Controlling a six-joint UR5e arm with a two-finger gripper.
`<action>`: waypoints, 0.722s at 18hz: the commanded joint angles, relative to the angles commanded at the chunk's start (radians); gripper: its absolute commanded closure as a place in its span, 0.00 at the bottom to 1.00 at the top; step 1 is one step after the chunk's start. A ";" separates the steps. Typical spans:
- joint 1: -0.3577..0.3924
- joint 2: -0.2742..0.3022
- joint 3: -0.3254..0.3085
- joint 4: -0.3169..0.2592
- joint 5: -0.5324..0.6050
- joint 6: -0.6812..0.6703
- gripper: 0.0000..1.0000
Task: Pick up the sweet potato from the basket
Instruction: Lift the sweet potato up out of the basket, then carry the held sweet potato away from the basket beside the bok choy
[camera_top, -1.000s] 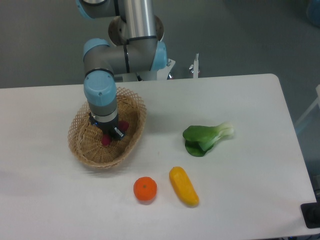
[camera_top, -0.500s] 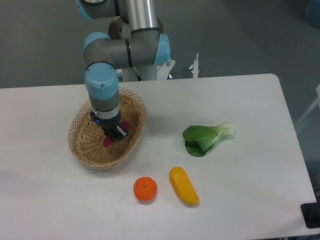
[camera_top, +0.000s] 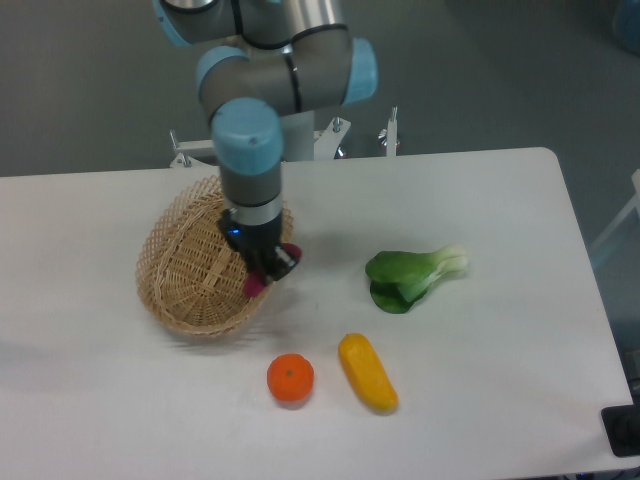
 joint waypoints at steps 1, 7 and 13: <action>0.011 -0.002 0.014 -0.014 0.000 0.011 0.74; 0.094 -0.006 0.110 -0.138 0.003 0.075 0.73; 0.138 -0.055 0.233 -0.175 0.005 0.103 0.73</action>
